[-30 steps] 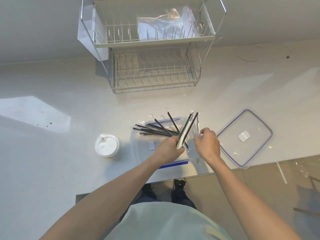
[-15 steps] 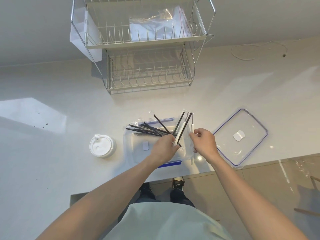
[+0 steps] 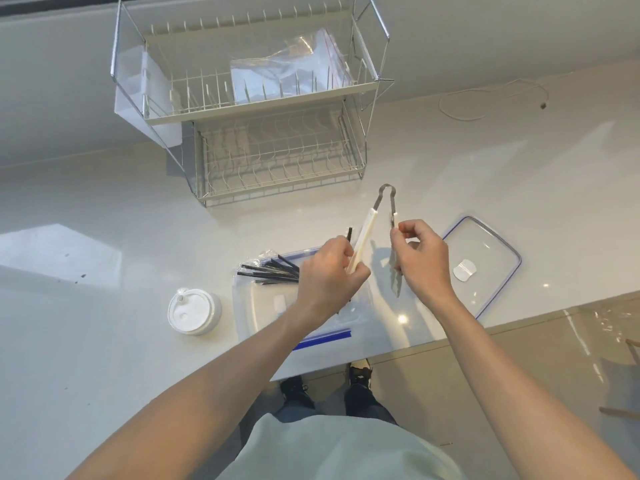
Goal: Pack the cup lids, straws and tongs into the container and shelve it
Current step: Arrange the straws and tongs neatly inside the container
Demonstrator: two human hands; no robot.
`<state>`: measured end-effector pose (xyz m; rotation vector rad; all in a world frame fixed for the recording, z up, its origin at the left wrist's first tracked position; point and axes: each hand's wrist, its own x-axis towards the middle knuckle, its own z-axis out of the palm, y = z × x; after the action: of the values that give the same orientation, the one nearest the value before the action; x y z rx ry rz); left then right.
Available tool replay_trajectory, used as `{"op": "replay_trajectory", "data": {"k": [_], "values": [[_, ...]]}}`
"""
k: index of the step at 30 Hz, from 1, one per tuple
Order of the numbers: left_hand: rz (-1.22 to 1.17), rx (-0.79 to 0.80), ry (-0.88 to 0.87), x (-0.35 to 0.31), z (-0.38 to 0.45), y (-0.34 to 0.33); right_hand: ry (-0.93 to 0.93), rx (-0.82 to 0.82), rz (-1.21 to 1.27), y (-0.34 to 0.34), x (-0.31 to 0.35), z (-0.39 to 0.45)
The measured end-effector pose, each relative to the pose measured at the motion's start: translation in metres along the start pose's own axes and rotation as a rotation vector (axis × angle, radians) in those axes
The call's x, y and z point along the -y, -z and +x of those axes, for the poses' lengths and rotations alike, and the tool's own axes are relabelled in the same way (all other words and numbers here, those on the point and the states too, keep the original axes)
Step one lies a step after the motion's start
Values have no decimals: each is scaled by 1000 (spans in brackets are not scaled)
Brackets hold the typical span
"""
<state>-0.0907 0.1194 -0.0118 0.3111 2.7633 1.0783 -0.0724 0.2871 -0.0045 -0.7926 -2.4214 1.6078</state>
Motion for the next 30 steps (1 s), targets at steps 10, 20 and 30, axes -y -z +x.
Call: {"op": "replay_trajectory", "data": {"k": [10, 20, 30], "values": [[-225, 548, -27, -77, 50, -87, -356, -381, -71, 104, -81, 29], [-6, 773, 0, -78, 48, -153, -632, -318, -62, 118, -146, 29], [-69, 504, -171, -60, 51, -110, -396, -233, -152, 100, -119, 26]]}}
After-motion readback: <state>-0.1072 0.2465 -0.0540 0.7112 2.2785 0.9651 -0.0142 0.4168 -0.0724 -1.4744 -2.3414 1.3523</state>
